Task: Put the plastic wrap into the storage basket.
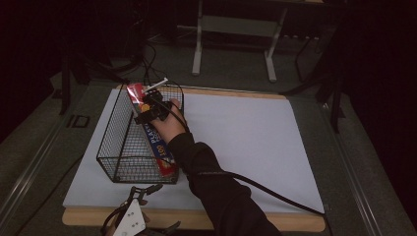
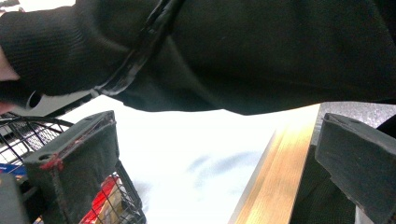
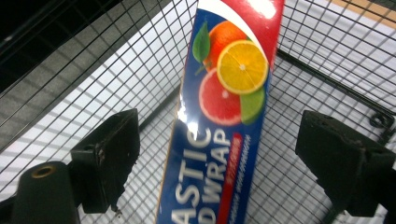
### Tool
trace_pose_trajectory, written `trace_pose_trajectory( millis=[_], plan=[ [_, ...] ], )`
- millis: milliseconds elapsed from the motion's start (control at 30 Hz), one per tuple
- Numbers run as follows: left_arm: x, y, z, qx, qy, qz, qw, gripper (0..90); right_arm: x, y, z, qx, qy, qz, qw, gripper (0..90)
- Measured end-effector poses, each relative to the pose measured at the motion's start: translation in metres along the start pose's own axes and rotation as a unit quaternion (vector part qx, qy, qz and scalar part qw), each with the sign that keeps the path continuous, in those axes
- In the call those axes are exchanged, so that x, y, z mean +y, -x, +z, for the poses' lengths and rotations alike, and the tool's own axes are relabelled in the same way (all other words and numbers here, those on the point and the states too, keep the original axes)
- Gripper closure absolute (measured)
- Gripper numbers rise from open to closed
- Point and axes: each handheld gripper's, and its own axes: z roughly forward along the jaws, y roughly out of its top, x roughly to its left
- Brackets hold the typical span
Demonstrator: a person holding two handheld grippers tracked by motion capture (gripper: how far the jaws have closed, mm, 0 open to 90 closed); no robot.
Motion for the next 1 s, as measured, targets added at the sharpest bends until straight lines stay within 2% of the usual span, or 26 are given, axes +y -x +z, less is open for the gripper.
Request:
trace_pose_trajectory(
  millis=[167,267,333,400,433,600,633,767,800,867,900,967,1000],
  plan=[
    [-0.001,0.0,0.001,-0.001,-0.005,0.002,1.0,0.1,-0.006,0.002,-0.018,0.01,0.014,-0.005,0.9998,14.1],
    [-0.001,0.0,0.002,-0.001,-0.004,0.0,1.0,0.1,-0.008,0.001,-0.032,0.008,0.021,-0.022,0.9995,14.1],
    [-0.001,0.0,0.002,-0.001,-0.004,-0.001,1.0,0.1,-0.009,0.003,-0.04,0.013,0.025,-0.023,0.9993,14.1],
    [-0.001,0.0,0.002,-0.001,-0.005,-0.001,1.0,0.1,-0.01,0.004,-0.045,0.013,0.025,-0.028,0.9992,14.1],
    [-0.001,0.0,0.003,-0.001,-0.005,0.0,1.0,0.2,-0.011,0.006,-0.053,0.005,0.025,-0.04,0.9989,14.1],
    [-0.001,0.0,0.004,-0.002,-0.008,-0.001,1.0,0.1,-0.015,0.014,-0.065,0.002,0.028,-0.041,0.9988,14.1],
    [-0.001,0.0,0.005,-0.001,-0.009,-0.001,1.0,0.1,-0.021,0.027,-0.077,-0.003,0.033,-0.04,0.9987,14.1],
    [-0.001,0.0,0.005,-0.001,-0.01,0.0,1.0,0.1,-0.026,0.038,-0.086,-0.007,0.037,-0.032,0.9988,14.1],
    [-0.002,0.0,0.006,-0.001,-0.012,0.001,0.9999,0.2,-0.031,0.047,-0.093,-0.011,0.039,-0.028,0.9988,14.0],
    [-0.002,-0.001,0.006,-0.002,-0.013,0.001,0.9999,0.1,-0.033,0.051,-0.096,-0.011,0.04,-0.028,0.9987,14.0],
    [-0.002,-0.001,0.006,-0.002,-0.013,0.001,0.9999,0.1,-0.039,0.059,-0.102,-0.015,0.043,-0.023,0.9987,14.1],
    [-0.002,0.0,0.007,-0.002,-0.014,0.001,0.9999,0.1,-0.041,0.062,-0.104,-0.014,0.043,-0.02,0.9988,14.0],
    [-0.002,0.0,0.007,-0.002,-0.014,0.001,0.9999,0.1,-0.047,0.069,-0.109,-0.009,0.043,-0.015,0.9989,14.0]
  ],
)
